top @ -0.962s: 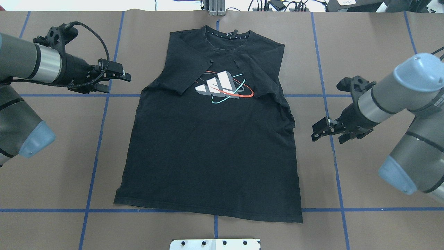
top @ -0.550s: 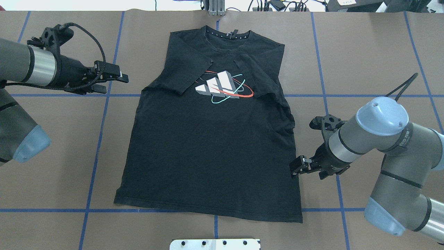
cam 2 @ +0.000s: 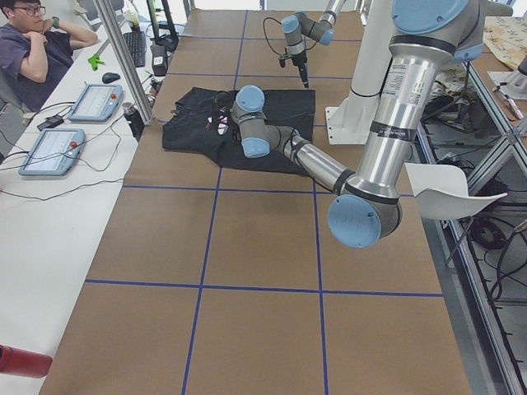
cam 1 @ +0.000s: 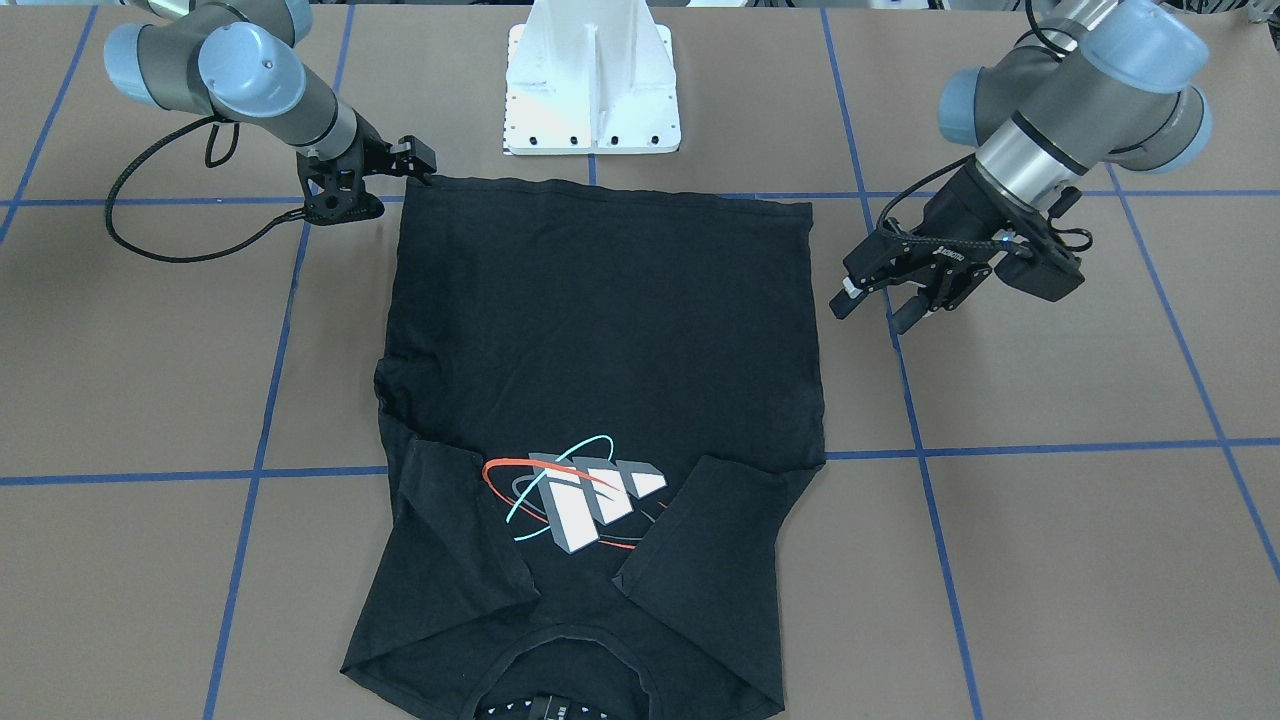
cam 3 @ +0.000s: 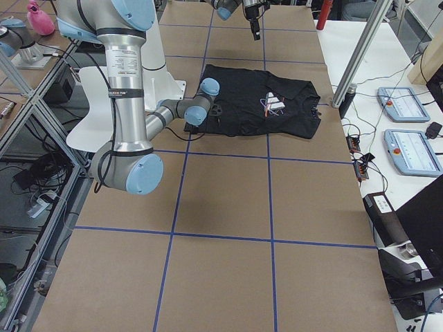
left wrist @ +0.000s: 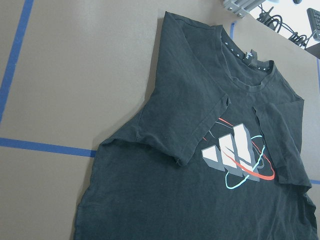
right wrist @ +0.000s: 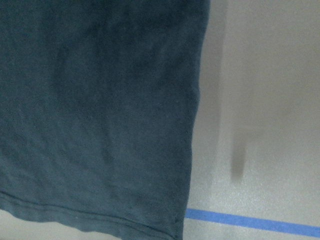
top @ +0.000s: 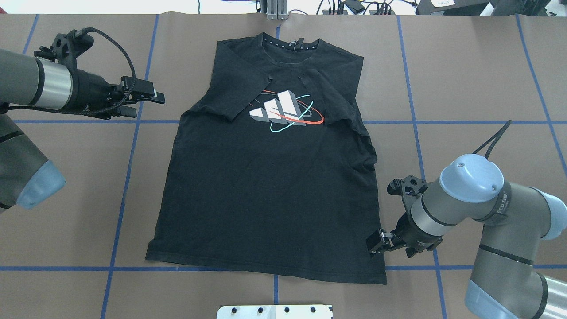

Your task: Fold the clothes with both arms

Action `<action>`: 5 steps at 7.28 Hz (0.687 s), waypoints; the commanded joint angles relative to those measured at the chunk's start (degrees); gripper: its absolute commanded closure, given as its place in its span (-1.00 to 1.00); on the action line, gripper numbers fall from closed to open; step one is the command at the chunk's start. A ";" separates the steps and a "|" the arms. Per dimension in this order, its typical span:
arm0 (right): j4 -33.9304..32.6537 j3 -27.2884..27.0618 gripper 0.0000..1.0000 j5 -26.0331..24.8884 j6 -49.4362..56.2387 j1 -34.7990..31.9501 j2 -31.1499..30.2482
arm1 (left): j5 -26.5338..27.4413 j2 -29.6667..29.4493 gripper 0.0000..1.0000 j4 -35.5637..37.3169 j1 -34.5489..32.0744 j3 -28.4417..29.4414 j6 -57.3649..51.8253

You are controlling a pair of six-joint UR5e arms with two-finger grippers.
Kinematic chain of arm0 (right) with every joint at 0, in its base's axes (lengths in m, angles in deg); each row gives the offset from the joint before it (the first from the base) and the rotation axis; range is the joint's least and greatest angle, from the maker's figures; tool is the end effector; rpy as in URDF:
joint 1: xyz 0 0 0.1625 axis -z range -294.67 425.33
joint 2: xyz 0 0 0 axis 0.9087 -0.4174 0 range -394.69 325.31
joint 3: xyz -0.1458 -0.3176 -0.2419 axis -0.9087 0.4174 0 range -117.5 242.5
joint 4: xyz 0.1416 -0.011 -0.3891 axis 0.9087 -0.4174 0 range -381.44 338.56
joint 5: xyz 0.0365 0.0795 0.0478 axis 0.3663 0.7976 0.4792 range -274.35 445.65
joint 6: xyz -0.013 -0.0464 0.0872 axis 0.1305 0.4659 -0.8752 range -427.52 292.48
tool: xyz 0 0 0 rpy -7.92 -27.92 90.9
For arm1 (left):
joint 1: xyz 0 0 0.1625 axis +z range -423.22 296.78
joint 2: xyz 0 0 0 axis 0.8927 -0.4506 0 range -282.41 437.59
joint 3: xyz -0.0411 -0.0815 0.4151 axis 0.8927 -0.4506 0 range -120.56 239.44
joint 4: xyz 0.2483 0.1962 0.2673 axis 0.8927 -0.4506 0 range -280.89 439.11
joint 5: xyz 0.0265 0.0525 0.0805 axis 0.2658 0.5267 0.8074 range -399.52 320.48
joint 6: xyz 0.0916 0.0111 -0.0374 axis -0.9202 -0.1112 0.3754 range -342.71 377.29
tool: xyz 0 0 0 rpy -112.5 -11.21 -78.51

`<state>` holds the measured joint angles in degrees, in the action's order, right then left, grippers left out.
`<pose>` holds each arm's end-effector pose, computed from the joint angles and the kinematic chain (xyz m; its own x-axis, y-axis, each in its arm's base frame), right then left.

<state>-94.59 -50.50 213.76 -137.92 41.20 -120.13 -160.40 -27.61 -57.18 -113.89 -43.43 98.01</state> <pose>-0.4338 -0.2730 0.3909 0.5898 -0.0250 0.8071 0.2870 0.9407 -0.1806 0.2956 -0.4905 0.3150 0.2250 -0.0560 -0.9728 0.3185 0.9477 0.0191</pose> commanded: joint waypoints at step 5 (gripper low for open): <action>-0.07 1.38 -0.59 -0.14 -2.37 4.36 0.80 | 2.05 0.35 -1.00 -0.03 0.66 -0.04 -0.03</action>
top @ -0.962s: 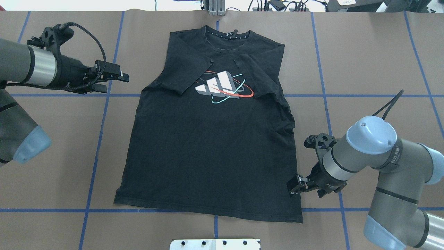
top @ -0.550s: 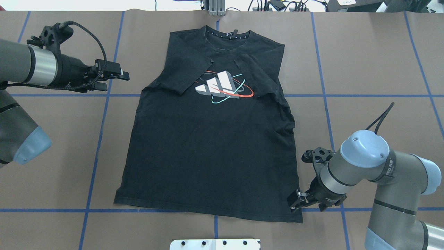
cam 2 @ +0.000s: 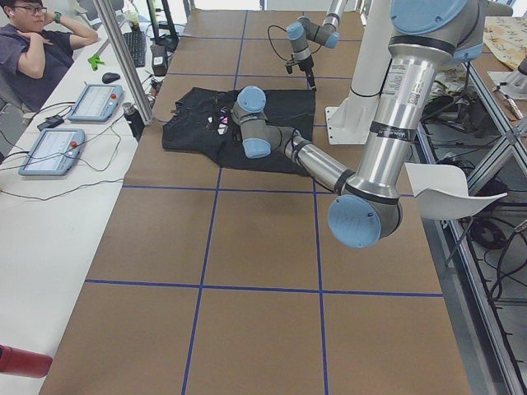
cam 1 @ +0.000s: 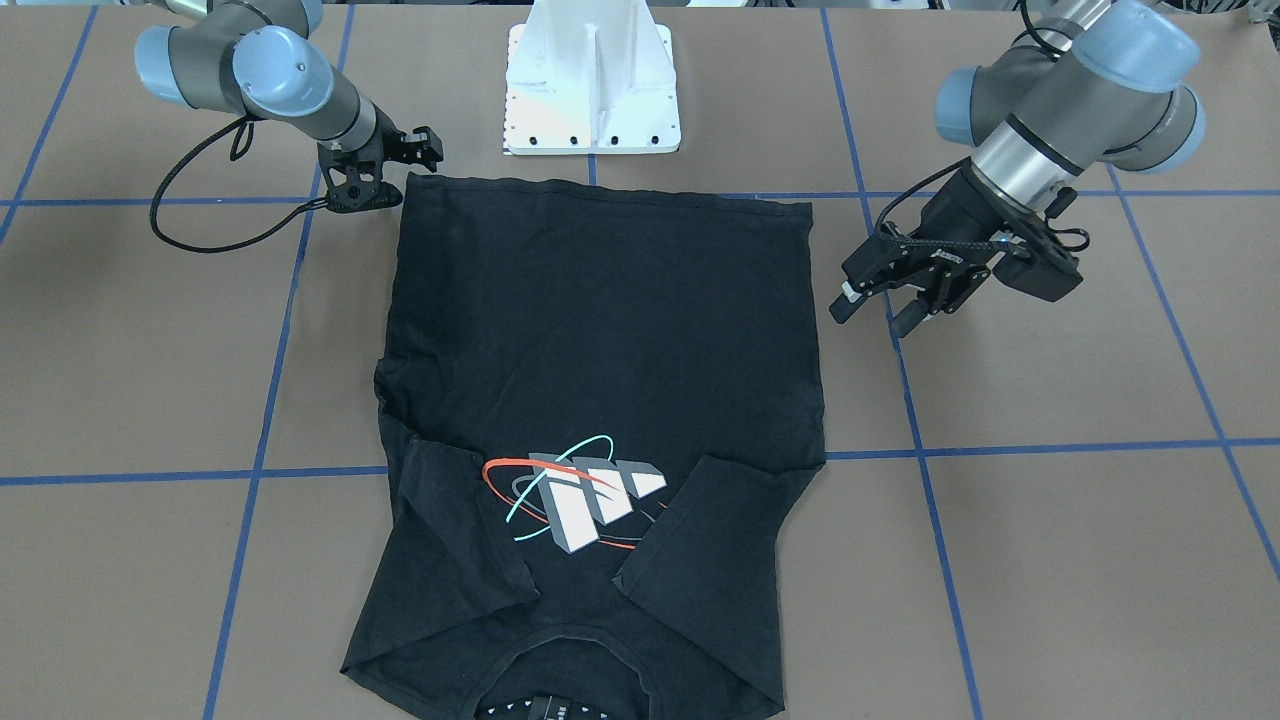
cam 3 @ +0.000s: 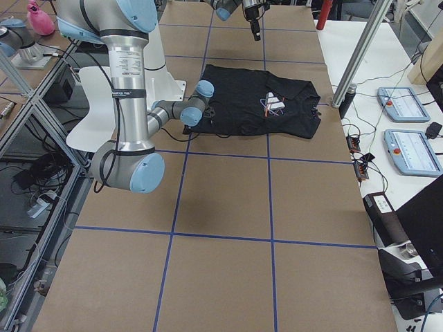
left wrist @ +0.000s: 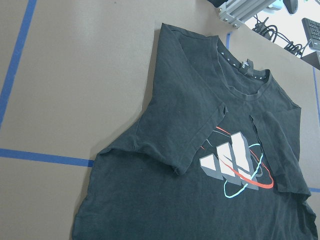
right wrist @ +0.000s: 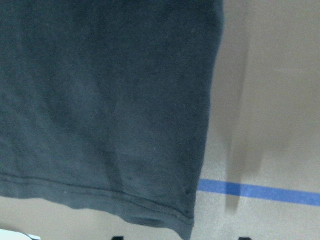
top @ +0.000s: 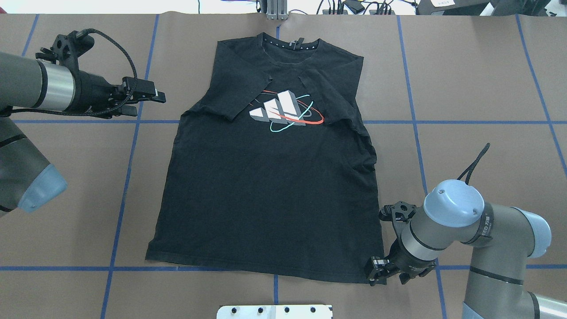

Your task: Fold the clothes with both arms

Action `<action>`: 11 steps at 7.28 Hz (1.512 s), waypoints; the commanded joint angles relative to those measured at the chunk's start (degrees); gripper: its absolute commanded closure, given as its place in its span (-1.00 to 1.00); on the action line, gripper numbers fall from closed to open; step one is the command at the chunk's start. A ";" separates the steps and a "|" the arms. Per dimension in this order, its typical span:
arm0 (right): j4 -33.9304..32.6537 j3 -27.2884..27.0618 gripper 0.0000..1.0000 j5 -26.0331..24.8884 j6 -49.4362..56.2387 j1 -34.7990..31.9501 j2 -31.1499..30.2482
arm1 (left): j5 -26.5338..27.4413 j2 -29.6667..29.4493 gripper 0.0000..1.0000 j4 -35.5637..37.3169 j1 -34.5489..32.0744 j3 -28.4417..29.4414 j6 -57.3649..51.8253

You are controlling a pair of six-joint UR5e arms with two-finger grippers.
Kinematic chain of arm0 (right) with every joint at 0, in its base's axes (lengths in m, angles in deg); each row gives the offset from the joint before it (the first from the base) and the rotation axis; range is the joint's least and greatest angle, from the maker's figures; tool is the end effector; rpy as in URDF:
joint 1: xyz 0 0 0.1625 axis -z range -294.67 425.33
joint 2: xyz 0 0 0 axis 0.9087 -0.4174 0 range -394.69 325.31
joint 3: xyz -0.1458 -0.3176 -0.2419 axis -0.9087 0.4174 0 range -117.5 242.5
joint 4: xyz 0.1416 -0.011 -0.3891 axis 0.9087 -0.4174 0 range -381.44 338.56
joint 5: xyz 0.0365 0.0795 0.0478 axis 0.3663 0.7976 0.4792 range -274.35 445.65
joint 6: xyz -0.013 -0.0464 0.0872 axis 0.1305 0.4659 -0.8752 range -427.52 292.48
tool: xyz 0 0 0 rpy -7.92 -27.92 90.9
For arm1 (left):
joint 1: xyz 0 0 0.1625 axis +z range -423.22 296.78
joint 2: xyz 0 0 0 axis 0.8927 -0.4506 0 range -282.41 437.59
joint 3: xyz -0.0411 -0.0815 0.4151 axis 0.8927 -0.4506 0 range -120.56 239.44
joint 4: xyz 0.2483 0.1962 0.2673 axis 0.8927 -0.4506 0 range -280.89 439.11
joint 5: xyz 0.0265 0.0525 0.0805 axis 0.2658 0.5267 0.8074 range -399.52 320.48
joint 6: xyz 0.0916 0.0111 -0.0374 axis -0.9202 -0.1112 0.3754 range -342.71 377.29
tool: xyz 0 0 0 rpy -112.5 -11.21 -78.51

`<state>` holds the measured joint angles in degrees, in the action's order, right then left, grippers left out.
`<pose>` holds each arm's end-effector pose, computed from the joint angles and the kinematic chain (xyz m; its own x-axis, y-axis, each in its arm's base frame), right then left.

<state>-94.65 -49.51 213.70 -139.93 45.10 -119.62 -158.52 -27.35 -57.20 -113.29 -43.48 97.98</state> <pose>-0.4565 -0.2449 0.3947 0.6060 -0.0303 0.7949 0.3269 0.9205 -0.2141 0.2989 -0.4897 0.3176 0.2327 -0.0573 -0.9709 0.3382 0.9407 0.0255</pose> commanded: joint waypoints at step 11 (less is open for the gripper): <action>-0.26 1.97 -0.18 0.19 -0.36 0.10 0.82 | 0.69 0.09 -0.99 0.09 0.50 -0.26 0.09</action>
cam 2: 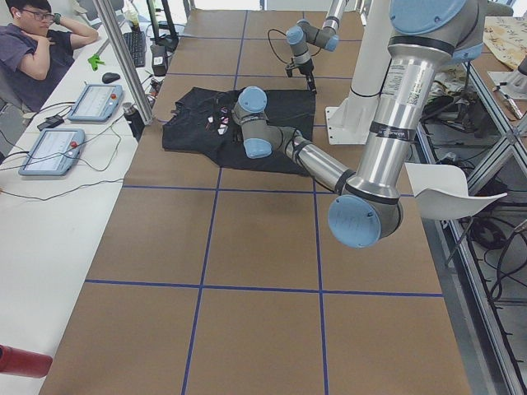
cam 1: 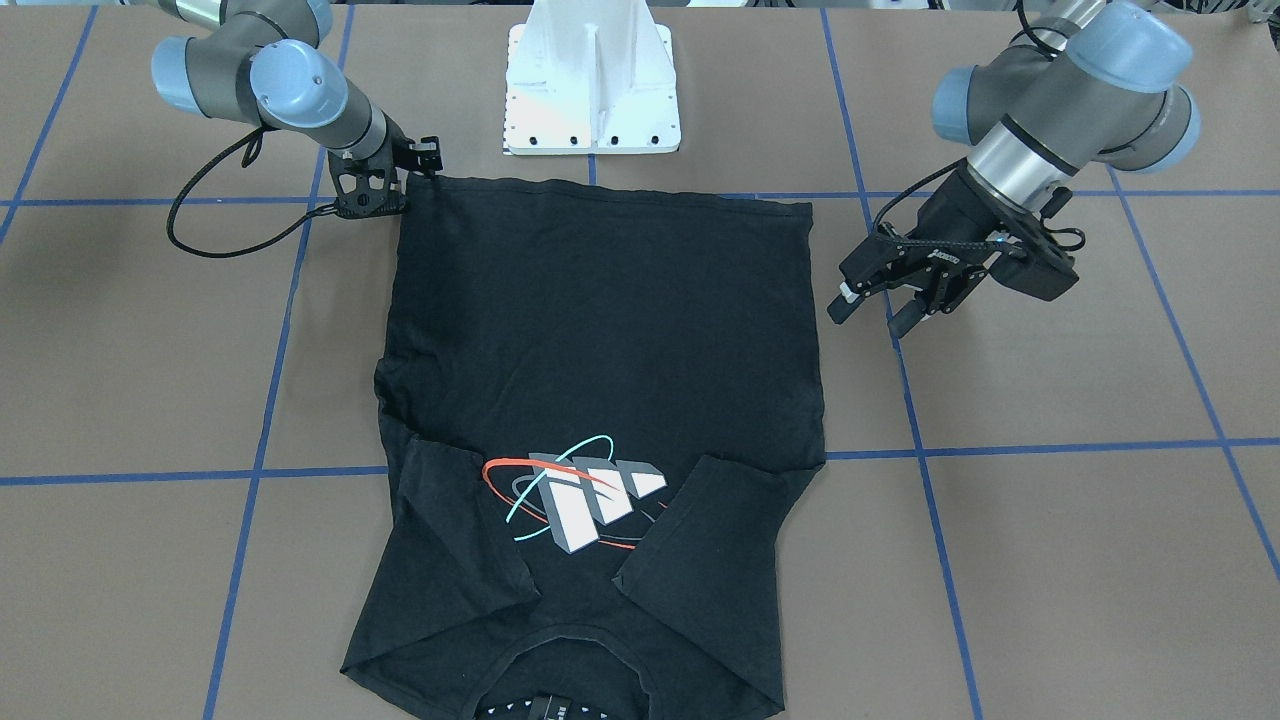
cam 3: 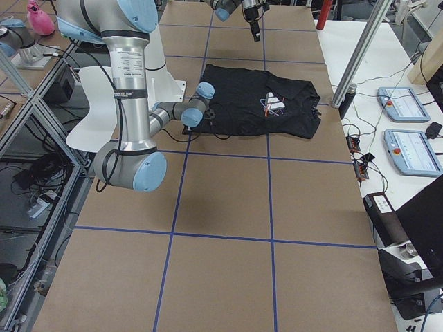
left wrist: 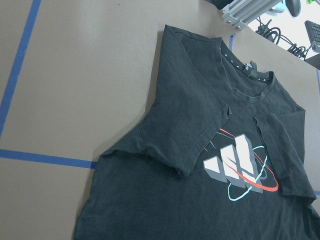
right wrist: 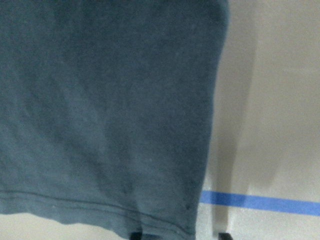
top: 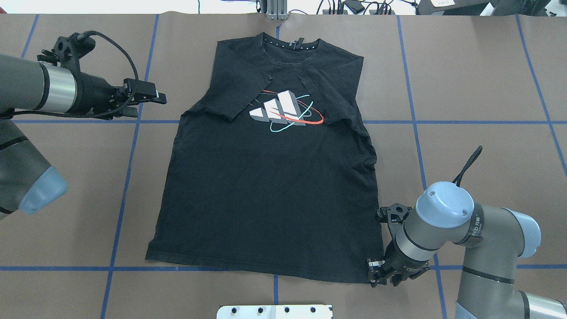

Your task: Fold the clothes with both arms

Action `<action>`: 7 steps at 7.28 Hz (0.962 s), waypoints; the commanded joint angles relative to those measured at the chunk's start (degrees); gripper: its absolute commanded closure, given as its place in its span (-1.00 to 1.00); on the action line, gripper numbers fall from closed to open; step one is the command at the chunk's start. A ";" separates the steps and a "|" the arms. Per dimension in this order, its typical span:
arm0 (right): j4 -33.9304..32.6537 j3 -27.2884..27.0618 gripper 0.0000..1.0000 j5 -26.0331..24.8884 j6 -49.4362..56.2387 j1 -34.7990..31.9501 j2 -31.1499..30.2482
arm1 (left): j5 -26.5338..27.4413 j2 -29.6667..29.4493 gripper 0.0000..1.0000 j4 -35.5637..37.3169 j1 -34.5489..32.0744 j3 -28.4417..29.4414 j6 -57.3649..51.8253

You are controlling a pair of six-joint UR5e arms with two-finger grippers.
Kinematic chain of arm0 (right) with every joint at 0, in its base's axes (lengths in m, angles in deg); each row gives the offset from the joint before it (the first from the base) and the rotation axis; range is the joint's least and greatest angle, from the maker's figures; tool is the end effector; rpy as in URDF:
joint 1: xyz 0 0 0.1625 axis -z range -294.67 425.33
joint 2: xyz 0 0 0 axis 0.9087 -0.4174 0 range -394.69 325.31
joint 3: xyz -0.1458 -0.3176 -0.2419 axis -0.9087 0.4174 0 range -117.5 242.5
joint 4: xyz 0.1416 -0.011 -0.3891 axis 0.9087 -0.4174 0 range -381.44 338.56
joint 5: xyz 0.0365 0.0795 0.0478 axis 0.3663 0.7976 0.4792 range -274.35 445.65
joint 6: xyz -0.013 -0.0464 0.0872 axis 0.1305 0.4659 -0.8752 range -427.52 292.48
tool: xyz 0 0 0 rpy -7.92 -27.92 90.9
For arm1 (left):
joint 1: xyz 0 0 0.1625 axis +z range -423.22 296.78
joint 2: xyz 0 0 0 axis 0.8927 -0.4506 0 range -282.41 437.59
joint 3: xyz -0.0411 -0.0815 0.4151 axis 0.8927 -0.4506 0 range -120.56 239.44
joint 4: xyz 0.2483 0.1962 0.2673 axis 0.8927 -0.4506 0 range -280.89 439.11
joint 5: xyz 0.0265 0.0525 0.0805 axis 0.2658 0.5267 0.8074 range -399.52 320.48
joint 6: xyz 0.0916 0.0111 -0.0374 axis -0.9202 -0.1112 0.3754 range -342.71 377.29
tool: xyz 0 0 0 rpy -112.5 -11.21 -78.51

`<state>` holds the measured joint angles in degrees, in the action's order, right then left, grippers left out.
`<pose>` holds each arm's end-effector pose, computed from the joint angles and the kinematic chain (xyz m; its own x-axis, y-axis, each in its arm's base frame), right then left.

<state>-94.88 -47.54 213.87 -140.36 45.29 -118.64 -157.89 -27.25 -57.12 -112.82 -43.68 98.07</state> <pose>-0.4671 -0.2467 0.4026 0.6235 -0.0193 0.7816 0.3229 0.9168 -0.2349 0.3018 -0.4874 0.3173 0.2340 -0.0572 -0.9706 0.3407 0.9398 0.0268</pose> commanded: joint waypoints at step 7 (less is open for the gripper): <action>-0.21 0.44 0.30 0.37 0.07 0.00 0.01 | 0.06 0.08 -0.99 0.00 0.12 -0.41 0.00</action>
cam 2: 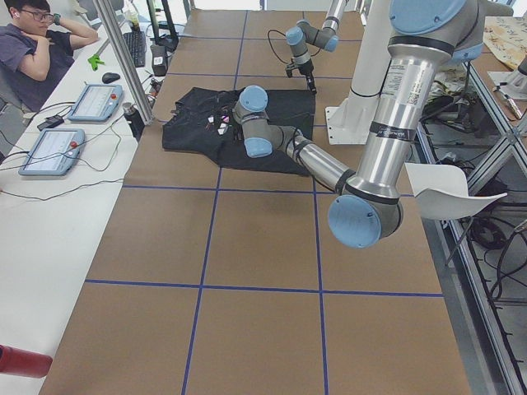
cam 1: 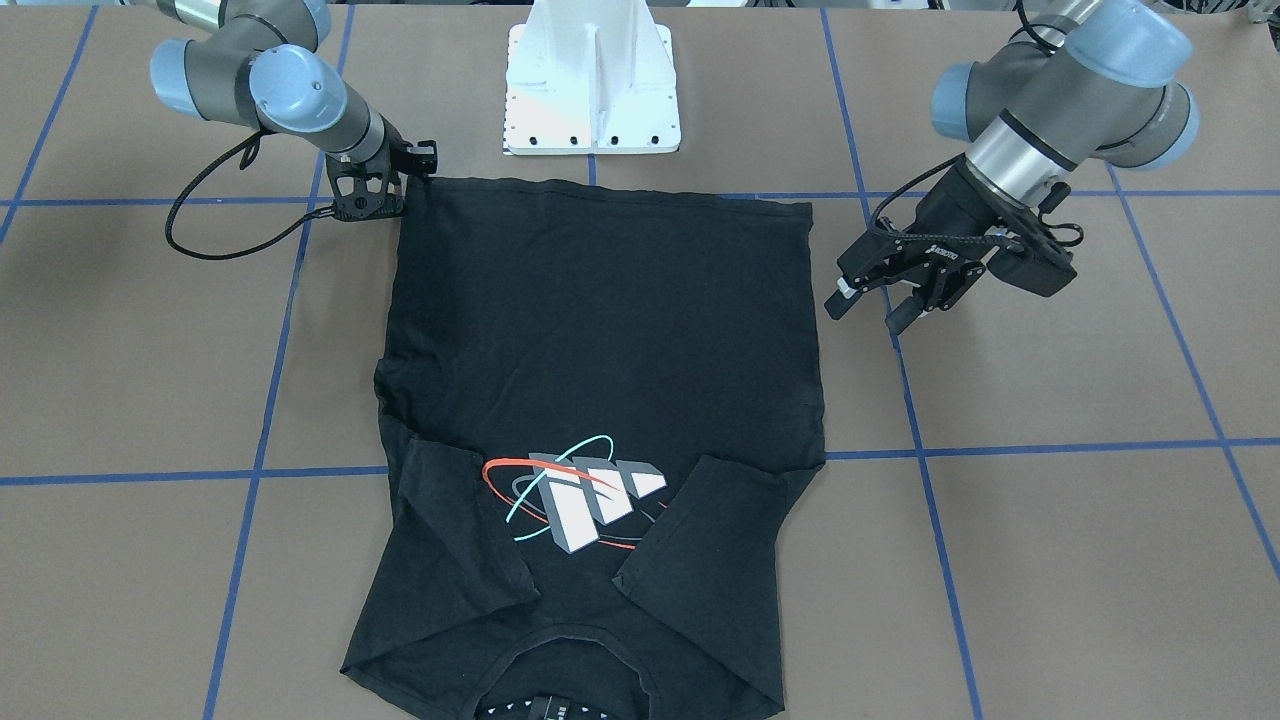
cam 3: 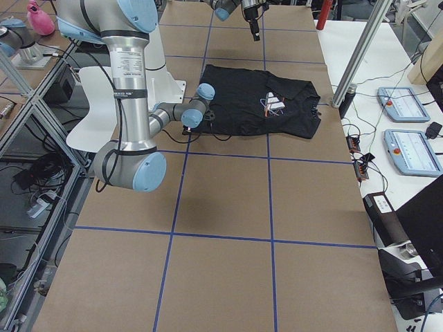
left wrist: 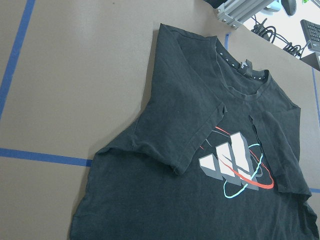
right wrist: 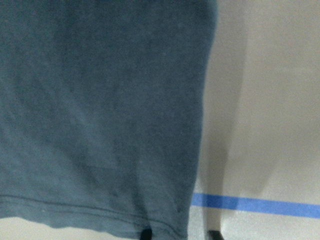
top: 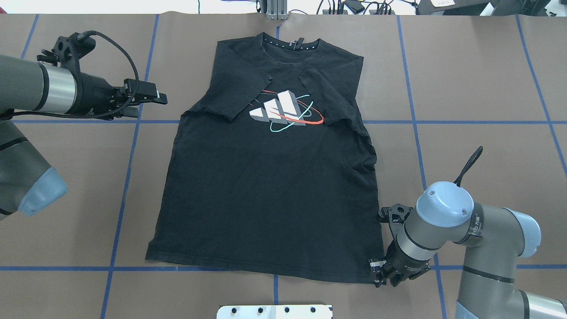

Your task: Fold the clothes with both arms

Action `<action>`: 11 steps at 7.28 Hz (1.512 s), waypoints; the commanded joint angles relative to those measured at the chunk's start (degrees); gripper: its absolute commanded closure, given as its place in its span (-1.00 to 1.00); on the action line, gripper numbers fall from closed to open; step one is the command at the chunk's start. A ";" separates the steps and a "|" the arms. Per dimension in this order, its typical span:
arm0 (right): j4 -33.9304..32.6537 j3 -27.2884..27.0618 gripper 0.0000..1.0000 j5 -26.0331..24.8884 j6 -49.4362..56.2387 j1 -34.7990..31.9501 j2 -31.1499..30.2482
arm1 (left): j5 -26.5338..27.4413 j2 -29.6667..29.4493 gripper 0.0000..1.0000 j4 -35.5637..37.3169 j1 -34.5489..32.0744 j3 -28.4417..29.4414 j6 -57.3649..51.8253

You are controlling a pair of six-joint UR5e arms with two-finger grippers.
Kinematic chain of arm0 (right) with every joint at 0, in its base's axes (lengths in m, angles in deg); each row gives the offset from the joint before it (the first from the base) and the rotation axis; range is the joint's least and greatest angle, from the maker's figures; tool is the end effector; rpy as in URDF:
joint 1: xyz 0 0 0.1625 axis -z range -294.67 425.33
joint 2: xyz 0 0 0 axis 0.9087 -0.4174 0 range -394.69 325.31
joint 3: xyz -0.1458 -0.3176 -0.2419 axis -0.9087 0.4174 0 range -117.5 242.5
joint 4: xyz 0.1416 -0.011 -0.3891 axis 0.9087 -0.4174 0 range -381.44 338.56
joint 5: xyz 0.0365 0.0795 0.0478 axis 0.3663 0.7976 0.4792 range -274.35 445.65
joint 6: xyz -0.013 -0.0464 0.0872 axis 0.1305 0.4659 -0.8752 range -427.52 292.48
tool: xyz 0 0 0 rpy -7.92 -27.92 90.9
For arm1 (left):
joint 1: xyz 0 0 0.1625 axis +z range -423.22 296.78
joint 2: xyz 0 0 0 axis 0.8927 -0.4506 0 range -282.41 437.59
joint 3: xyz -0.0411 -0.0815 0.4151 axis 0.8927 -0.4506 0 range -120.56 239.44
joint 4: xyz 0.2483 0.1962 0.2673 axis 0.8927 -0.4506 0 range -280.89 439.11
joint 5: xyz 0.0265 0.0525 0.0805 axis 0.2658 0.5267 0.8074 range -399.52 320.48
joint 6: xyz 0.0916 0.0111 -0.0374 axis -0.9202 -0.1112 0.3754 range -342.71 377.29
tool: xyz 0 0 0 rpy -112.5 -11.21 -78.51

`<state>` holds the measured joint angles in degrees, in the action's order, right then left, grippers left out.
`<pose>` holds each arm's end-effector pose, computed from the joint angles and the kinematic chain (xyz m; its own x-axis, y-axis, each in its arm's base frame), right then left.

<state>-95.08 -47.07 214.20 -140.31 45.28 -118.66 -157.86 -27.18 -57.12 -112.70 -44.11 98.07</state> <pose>-0.4683 -0.2467 0.4069 0.6308 -0.0161 0.7758 0.3245 0.9136 -0.2449 0.3014 -0.4852 0.3146 0.2302 -0.0521 -0.9717 0.3393 0.9402 0.0300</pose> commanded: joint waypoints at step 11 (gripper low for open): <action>-0.01 -5.29 1.00 1.60 -0.33 -4.99 -0.23 | 0.74 12.03 -0.99 -0.18 11.84 -5.43 0.62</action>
<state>-95.10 -51.06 215.29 -140.52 40.93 -118.93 -157.45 -18.03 -57.19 -104.11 -48.86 98.71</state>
